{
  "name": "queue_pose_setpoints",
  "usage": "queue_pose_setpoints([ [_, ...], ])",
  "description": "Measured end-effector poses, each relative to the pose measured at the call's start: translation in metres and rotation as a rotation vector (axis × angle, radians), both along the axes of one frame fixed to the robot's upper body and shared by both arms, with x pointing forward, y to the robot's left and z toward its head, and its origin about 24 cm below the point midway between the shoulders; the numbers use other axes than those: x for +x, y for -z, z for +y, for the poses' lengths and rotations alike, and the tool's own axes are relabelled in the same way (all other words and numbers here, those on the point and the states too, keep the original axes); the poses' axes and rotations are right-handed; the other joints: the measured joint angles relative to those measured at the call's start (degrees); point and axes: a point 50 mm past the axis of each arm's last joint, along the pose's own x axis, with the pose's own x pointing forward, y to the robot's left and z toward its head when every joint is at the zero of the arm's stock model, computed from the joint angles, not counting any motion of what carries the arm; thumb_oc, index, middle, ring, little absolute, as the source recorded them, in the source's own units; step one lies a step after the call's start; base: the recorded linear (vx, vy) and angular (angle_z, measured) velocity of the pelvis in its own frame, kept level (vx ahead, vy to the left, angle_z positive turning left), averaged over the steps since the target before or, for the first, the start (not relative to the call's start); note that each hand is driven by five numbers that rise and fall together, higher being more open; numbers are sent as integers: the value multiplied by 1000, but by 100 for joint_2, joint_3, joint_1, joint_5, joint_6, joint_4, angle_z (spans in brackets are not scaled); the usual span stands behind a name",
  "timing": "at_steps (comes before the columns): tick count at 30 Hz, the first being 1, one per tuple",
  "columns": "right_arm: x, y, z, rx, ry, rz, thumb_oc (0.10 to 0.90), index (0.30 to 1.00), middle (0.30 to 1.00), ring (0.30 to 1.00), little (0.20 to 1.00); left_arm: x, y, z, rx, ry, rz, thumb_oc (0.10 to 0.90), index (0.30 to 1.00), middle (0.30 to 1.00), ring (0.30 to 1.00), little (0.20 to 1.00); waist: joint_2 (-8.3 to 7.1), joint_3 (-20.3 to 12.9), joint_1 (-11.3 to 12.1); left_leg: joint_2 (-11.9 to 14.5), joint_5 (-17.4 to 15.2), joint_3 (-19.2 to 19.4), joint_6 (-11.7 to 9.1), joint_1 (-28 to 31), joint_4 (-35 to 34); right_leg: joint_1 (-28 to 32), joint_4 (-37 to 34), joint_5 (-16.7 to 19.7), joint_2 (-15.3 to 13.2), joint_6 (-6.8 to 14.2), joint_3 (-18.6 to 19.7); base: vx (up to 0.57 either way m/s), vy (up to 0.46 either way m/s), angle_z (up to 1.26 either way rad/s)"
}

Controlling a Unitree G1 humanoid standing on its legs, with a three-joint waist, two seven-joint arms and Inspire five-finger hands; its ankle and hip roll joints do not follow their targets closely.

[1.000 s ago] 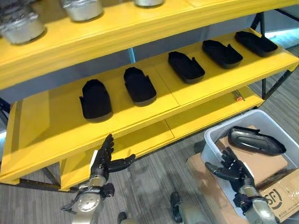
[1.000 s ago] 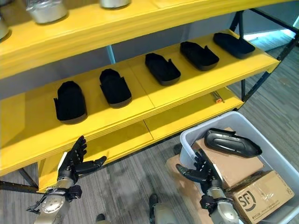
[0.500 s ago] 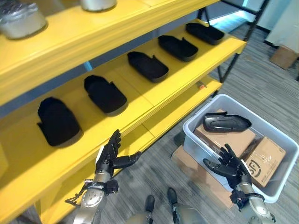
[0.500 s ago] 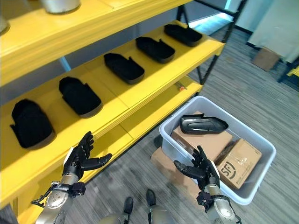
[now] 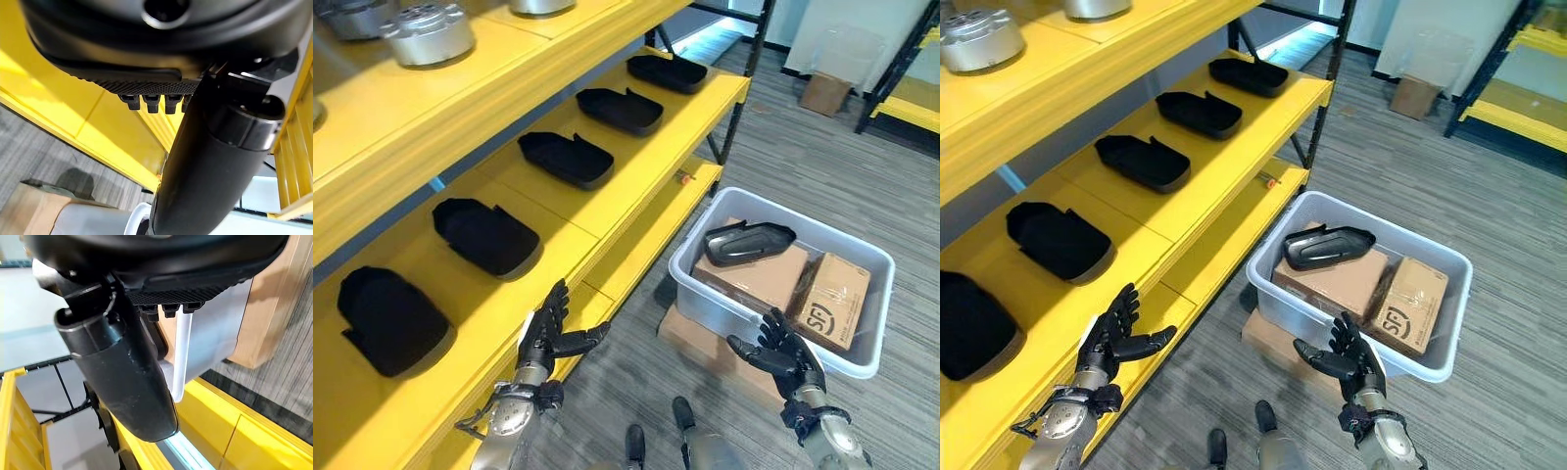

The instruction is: Move parts from the plastic box to the shelf.

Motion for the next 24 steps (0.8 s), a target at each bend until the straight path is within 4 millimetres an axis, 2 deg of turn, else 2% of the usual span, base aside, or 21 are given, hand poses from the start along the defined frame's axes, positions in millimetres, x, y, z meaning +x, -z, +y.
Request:
queue_pose_setpoints([
  [1,2,-1,1,1,0,-5,900,1000,1000,1000,1000,0,1,1,2,-3,6,900,1000,1000,1000,1000,-24,10,32,31,2,127,12,23,-1,-15,-2,21,-13,81,-44,-79,47,-69],
  [2,3,0,1,2,-1,-2,900,1000,1000,1000,1000,0,1,2,3,-6,9,900,1000,1000,1000,1000,-46,32,83,96,-12,329,59,29,32,-29,1,-217,-101,-5,-424,-85,51,-72],
  [3,5,1,1,2,0,2,900,1000,1000,1000,1000,0,1,2,1,-11,10,900,1000,1000,1000,1000,-20,55,124,191,-23,470,77,18,49,-155,253,-301,-189,-35,-824,-99,49,-117],
  [4,10,1,1,-2,8,4,900,1000,1000,1000,1000,-1,1,3,-11,-31,10,900,1000,1000,1000,1000,139,160,324,471,-64,814,125,27,103,-366,1112,-542,-758,-187,-2508,-52,17,-130],
  [5,10,1,1,-3,8,1,900,1000,1000,1000,1000,0,1,3,-22,-37,7,900,1000,1000,1000,1000,178,182,407,582,-87,951,136,19,139,-326,1365,-651,-1065,-94,-2881,-11,4,-144],
  [6,11,1,3,-1,2,1,900,1000,1000,1000,1000,-3,2,6,-33,-58,14,900,1000,1000,1000,1000,163,190,479,684,-162,1175,145,55,128,-140,1524,-787,-1489,55,-3077,23,-9,-105],
  [7,11,0,5,0,-4,-4,900,1000,1000,1000,1000,-6,3,9,-28,-72,22,900,1000,1000,1000,1000,145,192,501,719,-199,1263,91,73,138,19,1450,-801,-1673,93,-3093,33,-20,-89],
  [8,11,-1,5,-2,-8,-7,900,1000,1000,1000,1000,-8,4,11,-26,-83,26,900,1000,1000,1000,1000,116,198,512,720,-214,1327,55,88,138,138,1347,-789,-1736,118,-2998,59,-44,-75],
  [10,11,0,8,-5,-12,-6,900,1000,1000,1000,1000,-10,3,18,-10,-102,27,900,1000,1000,1000,1000,-106,179,545,638,-198,1474,-208,115,118,480,739,-632,-1692,341,-2676,75,-69,-63],
  [11,9,3,5,-12,0,12,900,1000,1000,1000,1000,-10,6,18,-17,-109,43,900,1000,1000,1000,1000,-57,182,543,726,-158,1518,-458,125,60,775,100,-511,-1485,380,-2852,91,-108,-56],
  [12,6,4,4,-24,5,26,900,1000,1000,1000,1000,-16,8,16,-27,-112,46,900,1000,1000,1000,1000,24,148,521,823,-43,1459,-552,107,-7,868,-232,-298,-1234,313,-2745,119,-131,-50],
  [13,4,5,3,-26,8,33,900,1000,1000,1000,1000,-17,8,15,-30,-110,48,900,1000,1000,1000,1000,45,143,520,889,-27,1418,-578,108,-13,872,-293,-257,-1143,251,-2715,119,-104,-46],
  [14,-1,7,0,-35,8,45,900,1000,1000,1000,1000,-19,10,13,-38,-106,57,900,1000,1000,1000,1000,60,127,404,1047,-30,1416,-665,119,-10,891,-426,-251,-961,206,-2676,149,-104,-29],
  [17,-5,5,-8,-57,18,47,900,1000,1000,1000,1000,-22,12,13,-41,-100,65,900,1000,1000,1000,1000,81,108,354,1173,-32,1539,-764,133,-61,901,-601,-176,-796,108,-2580,96,-80,-28],
  [18,-5,4,-11,-61,33,45,900,1000,1000,1000,1000,-23,13,13,-43,-96,69,900,1000,1000,1000,1000,100,97,259,1207,0,1570,-791,128,-81,900,-696,-83,-735,2,-2530,74,-81,-26],
  [20,-6,3,-13,-72,29,49,900,1000,1000,1000,1000,-22,13,11,-49,-92,68,900,1000,1000,1000,1000,139,77,188,1233,10,1561,-800,136,-93,901,-725,-80,-711,-2,-2519,93,-95,-14],
  [24,-5,3,-12,-75,17,47,900,1000,1000,1000,1000,-18,11,5,-75,-91,48,900,1000,1000,1000,1000,272,0,189,1266,9,1544,-799,200,-129,919,-749,-86,-694,2,-2429,71,-106,-10],
])
